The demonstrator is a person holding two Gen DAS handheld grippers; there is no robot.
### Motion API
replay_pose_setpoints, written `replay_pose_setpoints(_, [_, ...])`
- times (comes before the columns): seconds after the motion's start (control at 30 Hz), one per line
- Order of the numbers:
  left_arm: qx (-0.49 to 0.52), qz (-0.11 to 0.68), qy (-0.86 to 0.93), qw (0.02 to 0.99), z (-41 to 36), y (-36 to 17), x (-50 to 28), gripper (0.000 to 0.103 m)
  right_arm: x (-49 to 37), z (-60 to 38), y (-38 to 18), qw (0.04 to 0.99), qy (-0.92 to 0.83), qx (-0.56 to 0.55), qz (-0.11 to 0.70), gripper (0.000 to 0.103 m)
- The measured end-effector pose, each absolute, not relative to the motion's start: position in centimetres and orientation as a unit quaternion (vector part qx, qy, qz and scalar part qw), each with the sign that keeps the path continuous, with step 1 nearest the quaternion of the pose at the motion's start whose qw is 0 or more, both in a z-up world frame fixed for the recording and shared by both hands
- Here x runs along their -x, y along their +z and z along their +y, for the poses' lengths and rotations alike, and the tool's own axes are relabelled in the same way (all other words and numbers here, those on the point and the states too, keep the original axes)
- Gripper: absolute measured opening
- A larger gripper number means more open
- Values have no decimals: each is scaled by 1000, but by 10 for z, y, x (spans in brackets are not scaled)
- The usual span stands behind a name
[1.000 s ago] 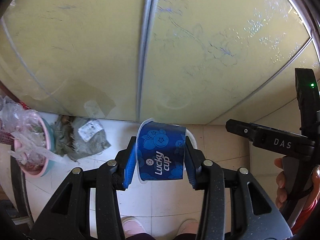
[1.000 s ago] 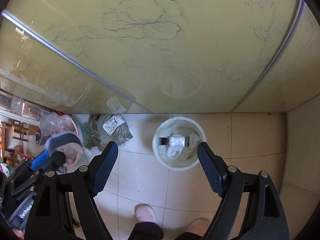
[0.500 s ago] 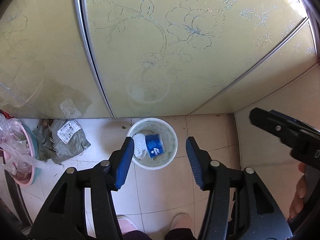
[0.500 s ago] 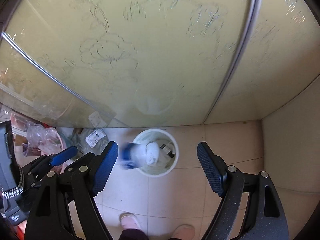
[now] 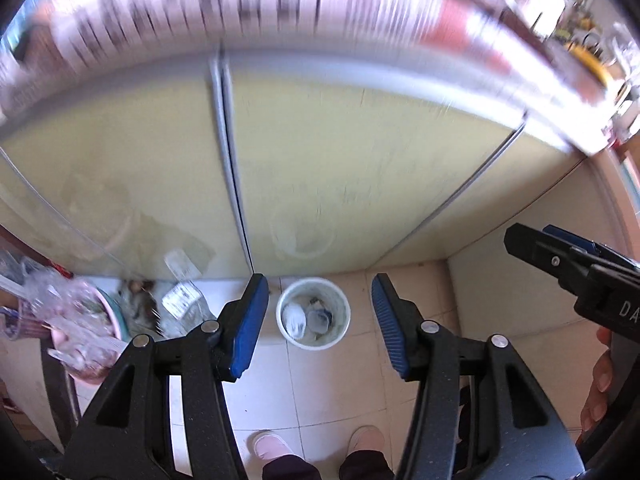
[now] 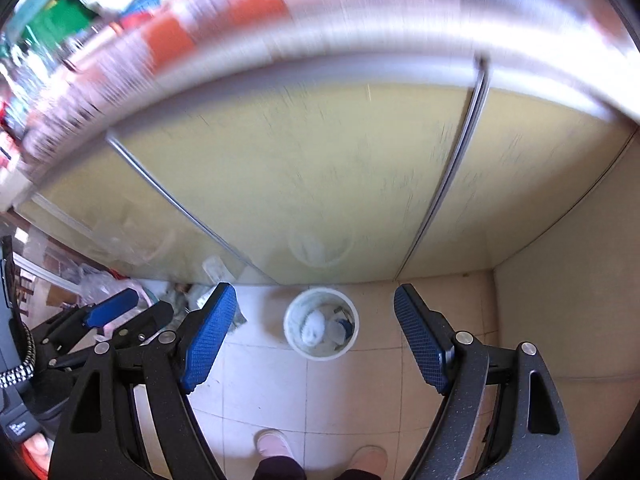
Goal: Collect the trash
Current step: 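Raise both tools back toward the counter items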
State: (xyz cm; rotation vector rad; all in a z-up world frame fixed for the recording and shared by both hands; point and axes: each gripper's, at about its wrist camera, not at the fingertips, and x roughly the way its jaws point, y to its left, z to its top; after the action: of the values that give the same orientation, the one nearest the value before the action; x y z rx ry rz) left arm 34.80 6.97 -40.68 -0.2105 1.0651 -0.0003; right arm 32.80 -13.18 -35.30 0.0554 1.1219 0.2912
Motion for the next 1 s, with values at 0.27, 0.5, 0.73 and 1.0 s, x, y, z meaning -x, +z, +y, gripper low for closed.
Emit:
replay_pose_setpoints(0.27, [85,433,-6,897,94,-258,-313,56,-291,-120,-213,880,128,-32,455,79])
replay_pose_setpoints(0.5, [72,364,-12,929,114,-149,-284,60,-258,-103,-117,920,104,-32,376,79])
replay_pose_setpoints(0.73, [59,308,-8,950,131,-86,-262,72,-235,-98,-62,946,83,-35,310,79])
replay_pose_setpoints(1.0, [50,276,-9,960,130,-57,-284,85,-247,-104,-33,962,58,-27,266,79])
